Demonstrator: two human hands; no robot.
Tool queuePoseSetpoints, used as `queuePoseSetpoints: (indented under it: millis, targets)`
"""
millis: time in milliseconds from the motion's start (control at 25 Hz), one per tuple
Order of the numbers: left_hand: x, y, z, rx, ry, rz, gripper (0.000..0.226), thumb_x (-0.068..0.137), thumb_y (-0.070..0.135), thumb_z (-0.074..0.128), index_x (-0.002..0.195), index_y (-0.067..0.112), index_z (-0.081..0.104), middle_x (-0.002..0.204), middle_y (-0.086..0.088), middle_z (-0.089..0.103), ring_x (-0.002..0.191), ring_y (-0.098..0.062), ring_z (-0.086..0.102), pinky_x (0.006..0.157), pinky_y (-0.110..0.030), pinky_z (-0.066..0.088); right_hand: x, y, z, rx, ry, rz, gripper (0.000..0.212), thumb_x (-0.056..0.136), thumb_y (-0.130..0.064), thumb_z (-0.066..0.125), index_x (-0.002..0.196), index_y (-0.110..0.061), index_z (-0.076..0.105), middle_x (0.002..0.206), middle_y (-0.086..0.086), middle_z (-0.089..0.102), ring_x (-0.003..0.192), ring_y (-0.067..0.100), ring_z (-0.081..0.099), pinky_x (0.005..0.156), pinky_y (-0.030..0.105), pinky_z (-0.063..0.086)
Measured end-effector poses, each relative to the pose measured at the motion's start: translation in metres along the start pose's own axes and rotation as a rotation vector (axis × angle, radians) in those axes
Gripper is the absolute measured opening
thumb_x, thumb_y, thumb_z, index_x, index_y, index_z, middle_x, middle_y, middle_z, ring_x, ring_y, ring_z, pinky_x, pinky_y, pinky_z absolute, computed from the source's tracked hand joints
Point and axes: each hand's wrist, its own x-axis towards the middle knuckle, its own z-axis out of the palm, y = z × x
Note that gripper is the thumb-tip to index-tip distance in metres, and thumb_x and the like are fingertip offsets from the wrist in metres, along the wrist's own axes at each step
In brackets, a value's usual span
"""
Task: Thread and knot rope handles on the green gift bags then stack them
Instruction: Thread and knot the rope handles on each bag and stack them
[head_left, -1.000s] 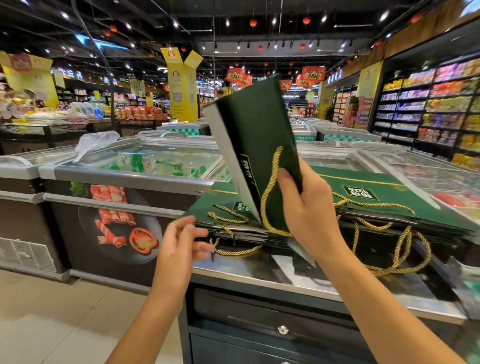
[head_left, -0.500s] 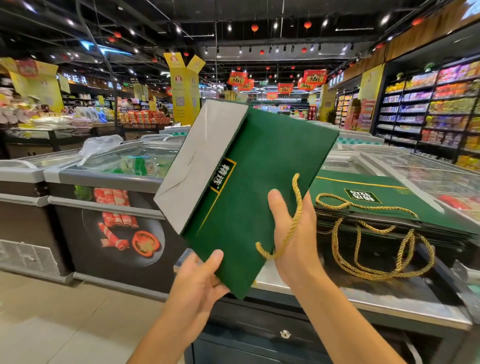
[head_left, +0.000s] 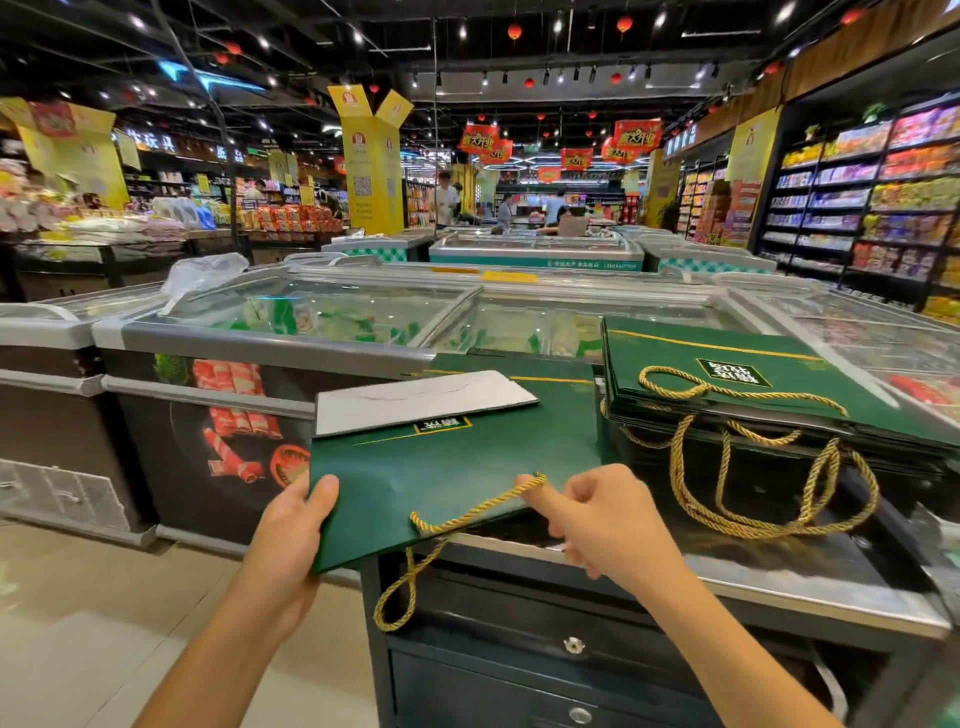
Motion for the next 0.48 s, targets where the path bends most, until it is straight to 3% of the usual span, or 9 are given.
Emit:
queuePoseSetpoints:
  millis: [40, 120, 200, 320, 400, 480]
  targets:
    - [0.004, 0.0, -0.001, 0.062, 0.009, 0.0, 0.026, 0.107, 0.016, 0.042, 0.123, 0.013, 0.063, 0.113, -0.006, 0.074, 0.096, -0.018, 0.071, 0.07, -0.028, 0.056, 0.0, 0.004, -0.001, -0.17, 0.099, -0.05, 0.066, 0.08, -0.07, 0.067, 0.054, -0.011, 0.055, 0.046, 0.003, 0.055, 0.048, 0.019, 0.054, 0.05, 0.03, 0.041]
    - [0.012, -0.002, -0.002, 0.172, 0.033, 0.012, 0.023, 0.106, 0.018, 0.045, 0.117, 0.015, 0.065, 0.114, -0.009, 0.073, 0.098, -0.021, 0.07, 0.075, -0.032, 0.053, 0.002, 0.01, 0.001, -0.392, 0.247, -0.148, 0.055, 0.078, -0.064, 0.074, 0.059, -0.02, 0.047, 0.053, -0.005, 0.051, 0.058, 0.019, 0.053, 0.055, 0.033, 0.041]
    - [0.017, -0.002, -0.002, 0.241, 0.036, 0.014, 0.021, 0.105, 0.023, 0.049, 0.115, 0.015, 0.066, 0.114, -0.01, 0.074, 0.095, -0.02, 0.072, 0.075, -0.032, 0.054, 0.003, 0.009, 0.005, -0.402, 0.29, -0.359, 0.041, 0.078, -0.049, 0.081, 0.074, -0.025, 0.048, 0.064, -0.011, 0.05, 0.063, 0.016, 0.048, 0.056, 0.035, 0.04]
    - [0.017, 0.005, 0.003, 0.149, -0.028, -0.088, 0.026, 0.1, 0.033, 0.057, 0.115, 0.016, 0.068, 0.108, -0.006, 0.076, 0.09, -0.018, 0.073, 0.07, -0.028, 0.058, 0.007, 0.004, 0.009, -0.384, 0.181, -0.685, 0.028, 0.083, -0.029, 0.081, 0.102, -0.024, 0.062, 0.095, -0.011, 0.06, 0.088, 0.014, 0.055, 0.076, 0.033, 0.049]
    - [0.009, 0.01, 0.005, 0.025, -0.092, -0.148, 0.031, 0.095, 0.034, 0.06, 0.118, 0.015, 0.068, 0.113, -0.007, 0.075, 0.098, -0.021, 0.071, 0.083, -0.032, 0.057, 0.008, -0.006, 0.01, -0.386, 0.072, -0.705, 0.019, 0.092, -0.031, 0.072, 0.11, -0.027, 0.066, 0.106, -0.013, 0.065, 0.098, 0.011, 0.058, 0.084, 0.032, 0.05]
    - [-0.003, 0.01, 0.007, -0.158, -0.116, -0.147, 0.04, 0.088, 0.032, 0.061, 0.123, 0.014, 0.067, 0.119, -0.008, 0.073, 0.108, -0.023, 0.069, 0.096, -0.038, 0.055, 0.009, -0.013, 0.01, -0.405, 0.009, -0.649, 0.014, 0.098, -0.038, 0.062, 0.108, -0.03, 0.068, 0.102, -0.014, 0.068, 0.095, 0.009, 0.058, 0.084, 0.032, 0.05]
